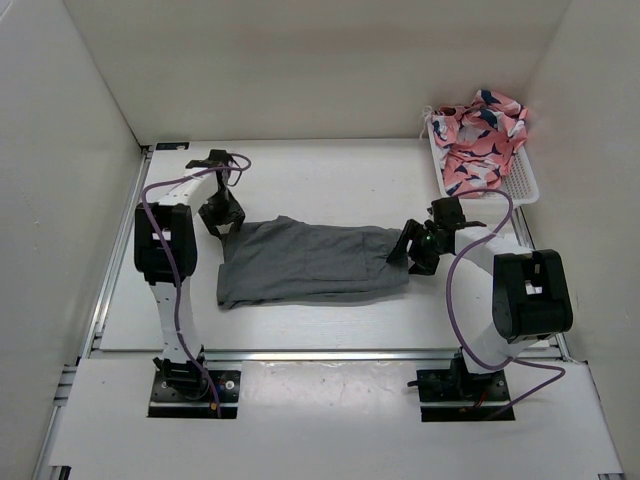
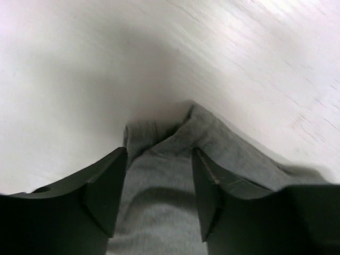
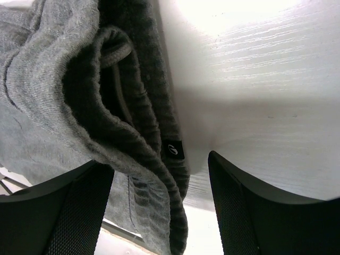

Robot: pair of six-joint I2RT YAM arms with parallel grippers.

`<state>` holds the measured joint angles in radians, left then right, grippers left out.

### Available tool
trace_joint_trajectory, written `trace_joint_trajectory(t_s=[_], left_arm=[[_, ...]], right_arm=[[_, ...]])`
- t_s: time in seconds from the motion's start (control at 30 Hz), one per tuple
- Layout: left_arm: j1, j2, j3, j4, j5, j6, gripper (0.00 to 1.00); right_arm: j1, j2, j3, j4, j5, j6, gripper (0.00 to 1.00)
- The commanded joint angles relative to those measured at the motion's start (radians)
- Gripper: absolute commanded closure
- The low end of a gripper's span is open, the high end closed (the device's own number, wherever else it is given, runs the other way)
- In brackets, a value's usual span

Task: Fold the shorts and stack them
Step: Fold the shorts

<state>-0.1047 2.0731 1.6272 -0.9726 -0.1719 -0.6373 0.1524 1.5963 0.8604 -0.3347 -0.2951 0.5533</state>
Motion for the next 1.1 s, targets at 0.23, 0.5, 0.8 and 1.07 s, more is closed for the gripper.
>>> trace_joint_trajectory(t_s=[0.23,0.5,0.8,1.07], left_arm=[[0.016,0.062,0.125,-0.006,0.002,0.013,0.78],[0.026,-0.013,0.106,-0.029,-0.058,0.013,0.9],[0.148,-0.088,0.008,-0.018,-0.058,0.004,0.9],[0.168,-0.068,-0.001,0.0,0.022,0.031,0.11]], right_arm=[[-0.001,0.013,0.042,0.011,0.0,-0.016,0.25],[-0.001,0.013,0.051,0.002,0.02,-0.016,0.25],[-0.001,0.022,0.051,0.002,0.02,-0.016,0.25],[0.01,0.022,0.023,0.016,-0.093,0.008,0.04]])
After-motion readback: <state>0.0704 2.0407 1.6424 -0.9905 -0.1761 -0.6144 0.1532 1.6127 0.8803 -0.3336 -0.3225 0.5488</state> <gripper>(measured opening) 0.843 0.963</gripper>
